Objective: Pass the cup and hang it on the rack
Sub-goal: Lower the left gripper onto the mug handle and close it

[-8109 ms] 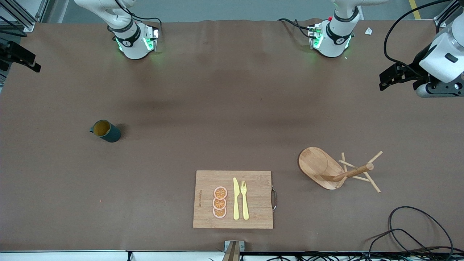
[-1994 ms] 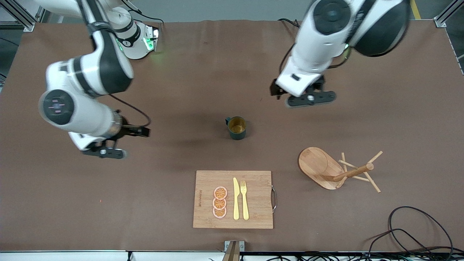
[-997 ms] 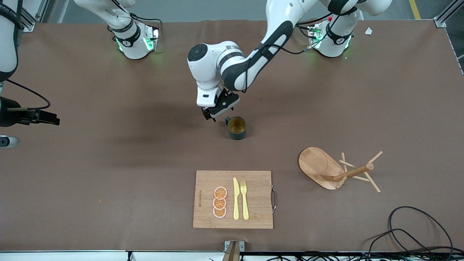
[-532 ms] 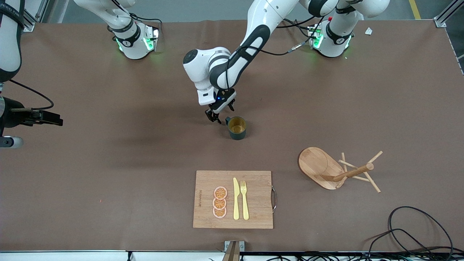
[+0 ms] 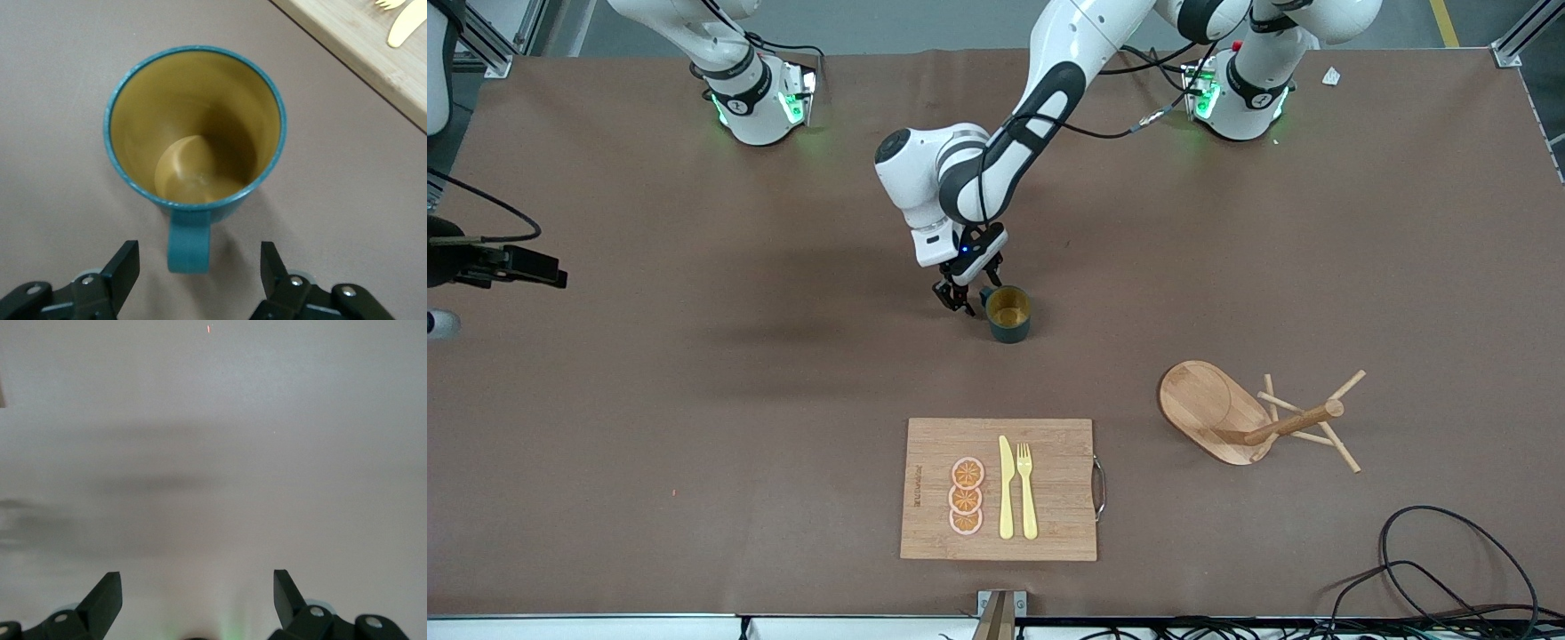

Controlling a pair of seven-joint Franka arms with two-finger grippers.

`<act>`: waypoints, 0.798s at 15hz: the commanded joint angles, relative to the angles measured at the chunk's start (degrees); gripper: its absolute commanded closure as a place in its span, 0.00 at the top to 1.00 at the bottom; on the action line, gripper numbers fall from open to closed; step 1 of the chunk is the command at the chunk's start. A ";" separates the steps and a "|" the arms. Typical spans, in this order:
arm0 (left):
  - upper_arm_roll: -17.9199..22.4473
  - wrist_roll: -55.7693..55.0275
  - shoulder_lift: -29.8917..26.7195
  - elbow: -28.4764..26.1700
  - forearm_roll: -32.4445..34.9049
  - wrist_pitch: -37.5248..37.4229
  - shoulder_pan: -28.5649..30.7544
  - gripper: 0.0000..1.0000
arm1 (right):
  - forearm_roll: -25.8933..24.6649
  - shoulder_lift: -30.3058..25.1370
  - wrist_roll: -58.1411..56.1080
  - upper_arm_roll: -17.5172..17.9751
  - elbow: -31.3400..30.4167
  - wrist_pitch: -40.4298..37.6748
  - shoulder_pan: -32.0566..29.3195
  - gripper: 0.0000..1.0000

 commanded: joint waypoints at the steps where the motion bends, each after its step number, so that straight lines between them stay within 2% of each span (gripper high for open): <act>1: 1.95 -0.49 1.83 2.40 1.65 -0.57 -2.04 0.73 | 0.18 -3.36 2.32 0.03 -2.73 -0.67 0.29 1.00; 4: 1.95 -0.40 1.75 2.31 1.74 -1.19 -2.13 0.63 | 0.18 -3.80 2.40 0.03 -2.21 -4.18 0.03 1.00; 7: 1.95 -0.31 1.66 2.31 1.74 -1.72 -2.13 0.56 | 0.35 -6.43 2.32 0.12 -2.90 -3.92 -0.06 1.00; 9: 2.04 -0.31 1.66 2.39 1.74 -2.68 -2.13 0.52 | 0.35 -9.93 2.23 0.12 -6.93 -2.97 -0.06 1.00; 12: 1.95 -0.23 1.22 2.40 1.65 -4.70 -2.13 0.45 | 0.35 -16.09 1.79 0.12 -14.58 2.82 -0.06 1.00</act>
